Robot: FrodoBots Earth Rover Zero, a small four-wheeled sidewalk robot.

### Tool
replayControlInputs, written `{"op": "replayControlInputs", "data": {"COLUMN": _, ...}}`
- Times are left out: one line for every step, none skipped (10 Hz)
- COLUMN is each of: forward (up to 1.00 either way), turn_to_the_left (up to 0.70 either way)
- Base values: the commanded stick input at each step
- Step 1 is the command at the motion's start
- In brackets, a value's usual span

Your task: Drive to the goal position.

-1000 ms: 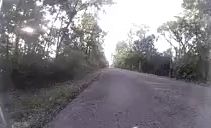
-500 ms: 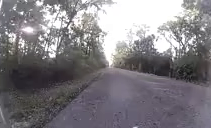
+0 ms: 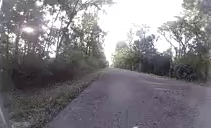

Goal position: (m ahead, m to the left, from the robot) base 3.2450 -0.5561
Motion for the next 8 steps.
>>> {"op": "replayControlInputs", "data": {"forward": 0.05, "turn_to_the_left": 0.0}}
{"op": "replayControlInputs", "data": {"forward": 0.05, "turn_to_the_left": 0.0}}
{"op": "replayControlInputs", "data": {"forward": 0.05, "turn_to_the_left": 0.0}}
{"op": "replayControlInputs", "data": {"forward": 0.05, "turn_to_the_left": 0.0}}
{"op": "replayControlInputs", "data": {"forward": 0.05, "turn_to_the_left": 0.0}}
{"op": "replayControlInputs", "data": {"forward": 0.05, "turn_to_the_left": 0.0}}
{"op": "replayControlInputs", "data": {"forward": 0.05, "turn_to_the_left": 0.0}}
{"op": "replayControlInputs", "data": {"forward": 0.05, "turn_to_the_left": 0.0}}
